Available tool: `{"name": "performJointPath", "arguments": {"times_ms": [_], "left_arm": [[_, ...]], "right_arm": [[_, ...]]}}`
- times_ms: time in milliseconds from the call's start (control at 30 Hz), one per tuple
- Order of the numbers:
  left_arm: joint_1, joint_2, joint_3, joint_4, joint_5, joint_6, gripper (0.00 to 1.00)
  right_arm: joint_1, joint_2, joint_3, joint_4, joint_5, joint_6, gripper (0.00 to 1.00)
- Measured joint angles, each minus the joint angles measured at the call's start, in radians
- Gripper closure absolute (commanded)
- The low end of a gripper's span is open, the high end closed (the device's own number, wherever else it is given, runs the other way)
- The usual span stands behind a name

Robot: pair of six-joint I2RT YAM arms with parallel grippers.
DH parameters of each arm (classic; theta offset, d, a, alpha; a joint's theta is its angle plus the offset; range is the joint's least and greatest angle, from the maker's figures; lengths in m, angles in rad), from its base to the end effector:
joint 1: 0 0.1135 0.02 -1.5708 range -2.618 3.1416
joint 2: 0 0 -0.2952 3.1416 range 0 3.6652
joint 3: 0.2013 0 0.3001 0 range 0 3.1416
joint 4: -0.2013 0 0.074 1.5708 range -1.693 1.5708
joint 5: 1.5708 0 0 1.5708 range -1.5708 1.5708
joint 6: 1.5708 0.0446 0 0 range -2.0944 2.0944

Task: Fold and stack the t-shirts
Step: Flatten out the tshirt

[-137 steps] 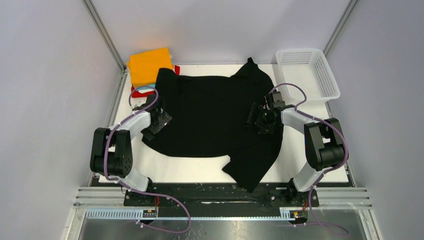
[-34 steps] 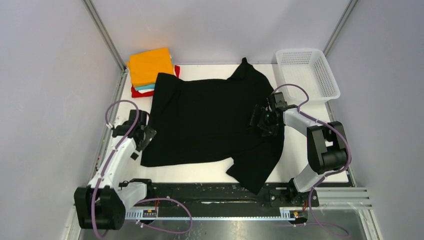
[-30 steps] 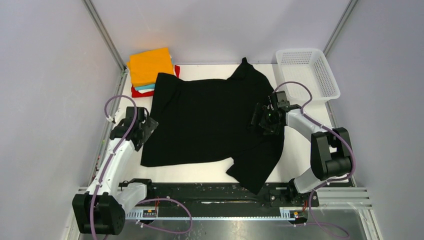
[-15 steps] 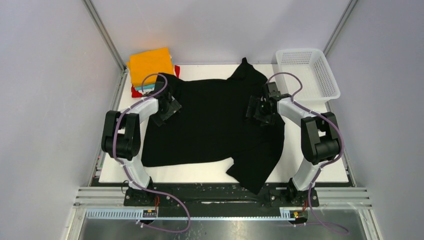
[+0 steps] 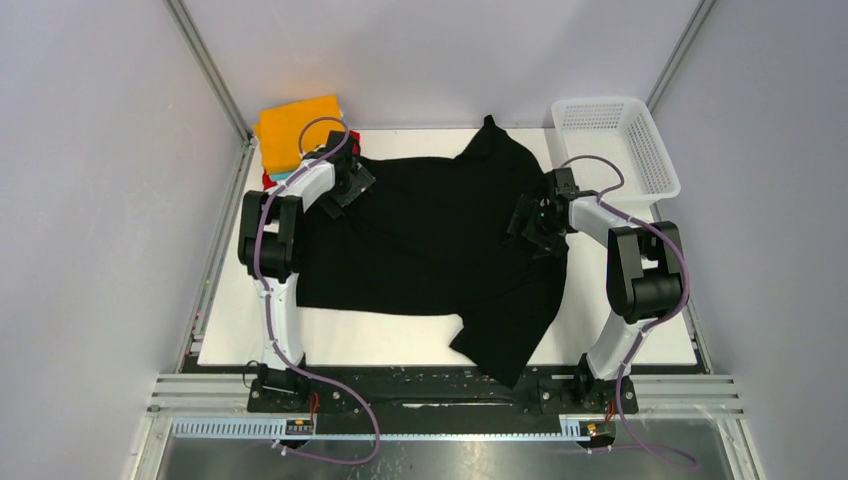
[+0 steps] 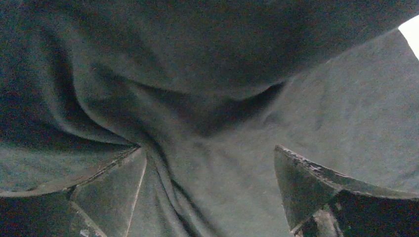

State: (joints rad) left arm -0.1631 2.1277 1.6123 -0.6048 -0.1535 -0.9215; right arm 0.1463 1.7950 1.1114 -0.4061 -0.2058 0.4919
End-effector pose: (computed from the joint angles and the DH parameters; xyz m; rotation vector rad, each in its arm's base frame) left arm 0.5072 -0.0766 0.1651 -1.0339 2.4672 -0.1402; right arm 0.4003 0.0682 0.1578 0.3983 2.6811 0.4742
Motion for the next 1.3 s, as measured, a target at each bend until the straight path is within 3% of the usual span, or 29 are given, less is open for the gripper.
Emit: {"name": "performJointPath", "arguments": {"times_ms": [233, 467, 600, 767, 900, 1067, 1300], "left_arm": [[-0.002, 0.139, 0.222, -0.043, 0.020, -0.003, 0.01], [-0.003, 0.138, 0.245, -0.076, 0.045, 0.018, 0.01], [-0.014, -0.071, 0.011, -0.066, 0.014, 0.042, 0.01], [-0.008, -0.612, -0.433, -0.050, -0.092, 0.018, 0.01], [0.133, -0.882, -0.729, -0.024, -0.115, -0.020, 0.01], [0.288, -0.842, -0.929, -0.037, -0.105, -0.048, 0.09], [0.294, -0.729, -0.897, -0.003, -0.092, -0.056, 0.24]], "right_arm": [[-0.010, 0.002, 0.000, 0.007, -0.015, 0.010, 0.00], [-0.010, -0.063, 0.010, -0.019, 0.020, -0.016, 0.01], [-0.010, -0.261, -0.063, -0.001, 0.043, -0.030, 0.01], [-0.010, -0.531, -0.229, 0.033, 0.056, -0.031, 0.00], [-0.010, -0.559, -0.283, 0.037, 0.054, -0.030, 0.01], [-0.010, -0.509, -0.290, 0.045, 0.033, -0.026, 0.00], [-0.010, -0.462, -0.290, 0.046, 0.010, -0.025, 0.00]]}}
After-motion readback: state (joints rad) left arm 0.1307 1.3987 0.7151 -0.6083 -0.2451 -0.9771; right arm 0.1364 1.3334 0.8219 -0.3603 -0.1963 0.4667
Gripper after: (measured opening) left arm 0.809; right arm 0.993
